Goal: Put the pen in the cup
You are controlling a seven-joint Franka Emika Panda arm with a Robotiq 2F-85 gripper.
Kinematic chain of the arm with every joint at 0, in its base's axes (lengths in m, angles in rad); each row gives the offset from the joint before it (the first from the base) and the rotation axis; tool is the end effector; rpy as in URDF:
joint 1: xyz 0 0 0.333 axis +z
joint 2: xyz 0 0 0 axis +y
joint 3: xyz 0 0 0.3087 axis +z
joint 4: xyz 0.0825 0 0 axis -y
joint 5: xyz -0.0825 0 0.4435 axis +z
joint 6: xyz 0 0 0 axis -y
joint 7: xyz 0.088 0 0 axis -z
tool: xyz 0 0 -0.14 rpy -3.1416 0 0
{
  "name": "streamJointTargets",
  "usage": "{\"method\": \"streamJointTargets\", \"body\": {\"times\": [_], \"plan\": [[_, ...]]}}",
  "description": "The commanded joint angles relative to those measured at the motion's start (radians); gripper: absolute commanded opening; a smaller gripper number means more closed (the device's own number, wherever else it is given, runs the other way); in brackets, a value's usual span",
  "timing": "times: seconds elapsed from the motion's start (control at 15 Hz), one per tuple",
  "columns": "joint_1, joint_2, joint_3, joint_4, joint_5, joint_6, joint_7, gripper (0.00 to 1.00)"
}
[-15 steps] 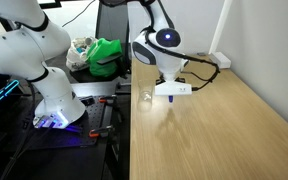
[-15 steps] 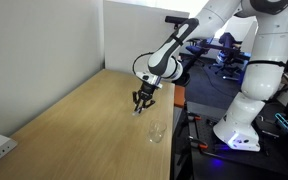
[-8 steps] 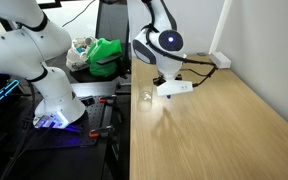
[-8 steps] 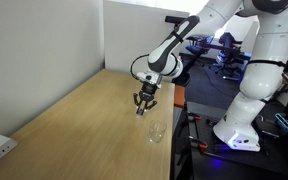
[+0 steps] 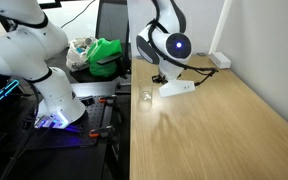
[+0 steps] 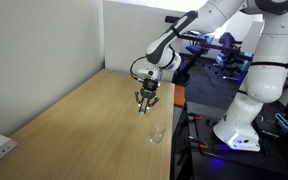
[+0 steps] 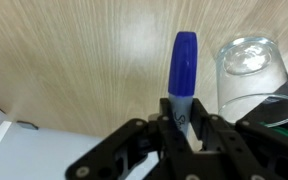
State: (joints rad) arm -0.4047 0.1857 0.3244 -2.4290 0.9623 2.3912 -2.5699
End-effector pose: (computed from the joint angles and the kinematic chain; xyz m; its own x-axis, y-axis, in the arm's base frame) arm 0.5019 -0.0057 0.1366 -0.1463 0.7962 0.5871 0.9851 0.0630 0.1600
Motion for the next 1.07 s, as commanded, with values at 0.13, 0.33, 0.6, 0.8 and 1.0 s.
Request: {"method": "streamJointTargets", "body": {"times": [0.13, 0.33, 0.6, 0.8, 1.0], "plan": [[0.181, -0.036, -0.202, 0.026, 0.015, -0.133, -0.017, 0.06], [0.224, -0.030, -0.249, 0.037, 0.017, -0.151, -0.023, 0.06], [0.251, -0.025, -0.283, 0.050, -0.002, -0.201, -0.032, 0.06], [0.270, -0.014, -0.297, 0.046, -0.009, -0.201, -0.009, 0.24], [0.271, -0.014, -0.304, 0.050, -0.014, -0.226, -0.018, 0.24]]}}
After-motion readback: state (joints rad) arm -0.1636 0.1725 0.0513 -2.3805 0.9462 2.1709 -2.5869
